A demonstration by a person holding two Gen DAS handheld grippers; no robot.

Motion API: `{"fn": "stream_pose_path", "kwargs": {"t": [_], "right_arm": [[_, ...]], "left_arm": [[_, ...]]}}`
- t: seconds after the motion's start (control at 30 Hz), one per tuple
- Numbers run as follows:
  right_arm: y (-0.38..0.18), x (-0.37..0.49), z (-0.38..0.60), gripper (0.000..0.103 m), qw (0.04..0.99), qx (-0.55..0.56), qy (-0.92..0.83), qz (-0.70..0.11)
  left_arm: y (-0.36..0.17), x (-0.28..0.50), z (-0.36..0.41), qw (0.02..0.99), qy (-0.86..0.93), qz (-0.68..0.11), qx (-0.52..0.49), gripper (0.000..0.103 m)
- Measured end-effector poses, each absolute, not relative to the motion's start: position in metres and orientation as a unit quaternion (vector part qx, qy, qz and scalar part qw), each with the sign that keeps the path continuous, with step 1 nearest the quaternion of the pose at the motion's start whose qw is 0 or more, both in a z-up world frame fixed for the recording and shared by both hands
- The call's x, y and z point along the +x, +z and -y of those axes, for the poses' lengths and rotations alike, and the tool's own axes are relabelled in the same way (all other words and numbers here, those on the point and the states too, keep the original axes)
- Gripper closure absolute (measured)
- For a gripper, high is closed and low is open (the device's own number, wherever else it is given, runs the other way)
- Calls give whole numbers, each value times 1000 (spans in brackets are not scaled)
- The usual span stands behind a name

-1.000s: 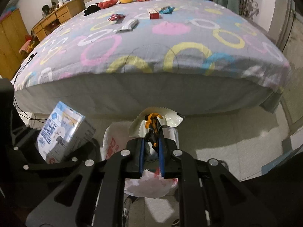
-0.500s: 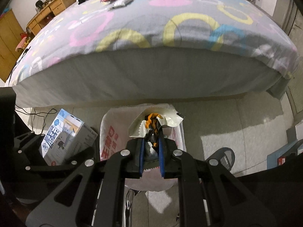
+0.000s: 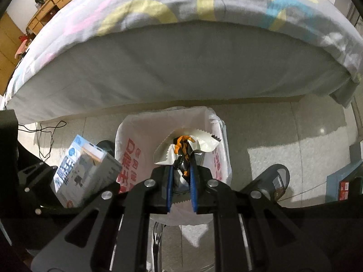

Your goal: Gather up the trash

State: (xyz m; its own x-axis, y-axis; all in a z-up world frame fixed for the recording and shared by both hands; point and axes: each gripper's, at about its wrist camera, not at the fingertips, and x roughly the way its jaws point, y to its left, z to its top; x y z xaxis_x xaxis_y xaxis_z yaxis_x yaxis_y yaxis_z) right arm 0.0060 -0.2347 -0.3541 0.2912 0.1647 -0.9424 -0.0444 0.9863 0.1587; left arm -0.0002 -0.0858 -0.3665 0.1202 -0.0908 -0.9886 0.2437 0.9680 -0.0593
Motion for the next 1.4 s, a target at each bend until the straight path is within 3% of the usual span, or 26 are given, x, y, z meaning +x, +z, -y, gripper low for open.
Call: {"fn": "stream_pose_path", "kwargs": {"t": [0.57,0.63,0.67,0.7,0.77,0.9,1.4], "right_arm": [[-400,29,236,87,761,82,72,-639],[-403,30,237,70,756,88,74,-645],[-404,30,237,49,752,96,76,-647],[-404,30,238,30,753,103,75,-646],[-403,30,239,22,758,102,69,-641],[-405,29,243,22,759,104,57,-640],[-401,26,249,22,760,115,48,-637]], "left_arm": [[-400,10,85,716,-114,-687,49,36],[-403,10,84,713,-116,-689,50,35],[-404,11,84,711,-117,-692,49,33],[-405,11,84,710,-116,-693,47,23],[-405,12,83,711,-114,-693,42,15],[-404,13,81,713,-105,-692,36,10],[-398,11,76,724,-92,-683,29,10]]}}
